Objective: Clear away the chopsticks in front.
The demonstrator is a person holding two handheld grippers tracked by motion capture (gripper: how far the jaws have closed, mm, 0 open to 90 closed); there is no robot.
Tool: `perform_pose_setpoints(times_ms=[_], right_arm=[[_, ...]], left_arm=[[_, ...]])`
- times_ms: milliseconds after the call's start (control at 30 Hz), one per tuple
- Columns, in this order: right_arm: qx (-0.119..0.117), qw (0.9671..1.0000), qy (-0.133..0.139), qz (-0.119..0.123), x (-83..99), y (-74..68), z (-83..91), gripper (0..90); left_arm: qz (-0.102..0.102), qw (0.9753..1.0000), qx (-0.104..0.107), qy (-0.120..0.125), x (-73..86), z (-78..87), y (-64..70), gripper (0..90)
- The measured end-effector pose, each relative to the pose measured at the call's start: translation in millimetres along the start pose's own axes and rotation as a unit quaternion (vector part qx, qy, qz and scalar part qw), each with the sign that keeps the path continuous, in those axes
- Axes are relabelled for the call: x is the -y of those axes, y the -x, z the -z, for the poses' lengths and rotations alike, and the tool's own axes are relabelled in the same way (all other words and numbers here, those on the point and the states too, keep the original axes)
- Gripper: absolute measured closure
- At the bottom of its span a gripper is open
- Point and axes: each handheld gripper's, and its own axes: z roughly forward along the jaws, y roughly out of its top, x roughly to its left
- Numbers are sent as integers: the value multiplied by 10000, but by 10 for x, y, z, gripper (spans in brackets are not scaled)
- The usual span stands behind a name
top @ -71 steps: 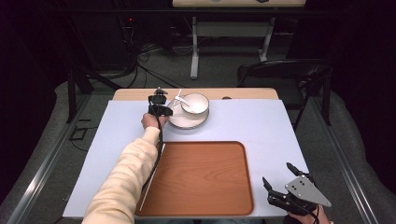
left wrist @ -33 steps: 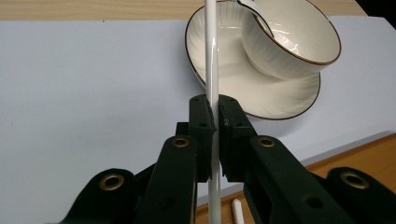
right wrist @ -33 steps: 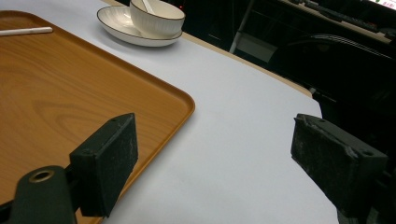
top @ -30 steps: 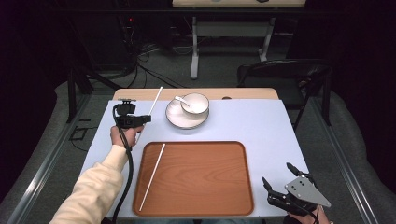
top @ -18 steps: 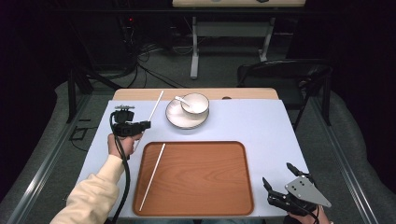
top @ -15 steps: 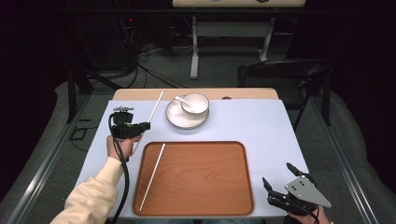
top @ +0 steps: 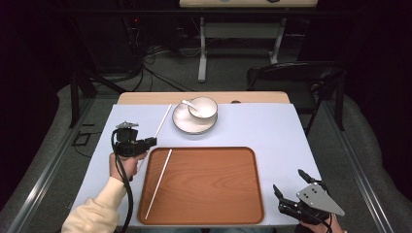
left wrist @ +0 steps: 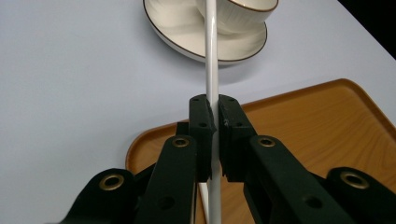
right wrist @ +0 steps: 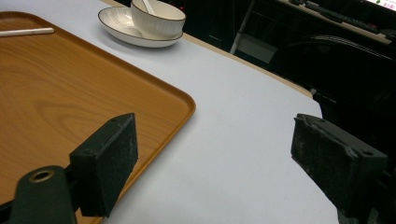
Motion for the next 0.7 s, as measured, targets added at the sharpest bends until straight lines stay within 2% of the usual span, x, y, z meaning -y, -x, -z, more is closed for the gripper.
perform_pose_setpoints(times_ms=[167, 367, 433, 667, 700], right_arm=[[2, 10000, -4, 4, 0, -3, 2, 143], [-2, 10000, -1, 1, 1, -2, 8, 143], [-1, 10000, -15, -3, 0, -2, 6, 143], [-2, 10000, -19, 0, -2, -5, 4, 143], [-4, 10000, -15, 9, -2, -5, 5, 143]], left_arm=[[-16, 10000, 17, -35, 120, 6, 54, 852], [30, 9994, -6, -352, 375, 4, 128, 852], [12, 9989, -89, -454, 463, 4, 144, 851], [197, 9968, -212, -739, 732, -1, 127, 852], [173, 9965, -266, -774, 763, -3, 128, 851]])
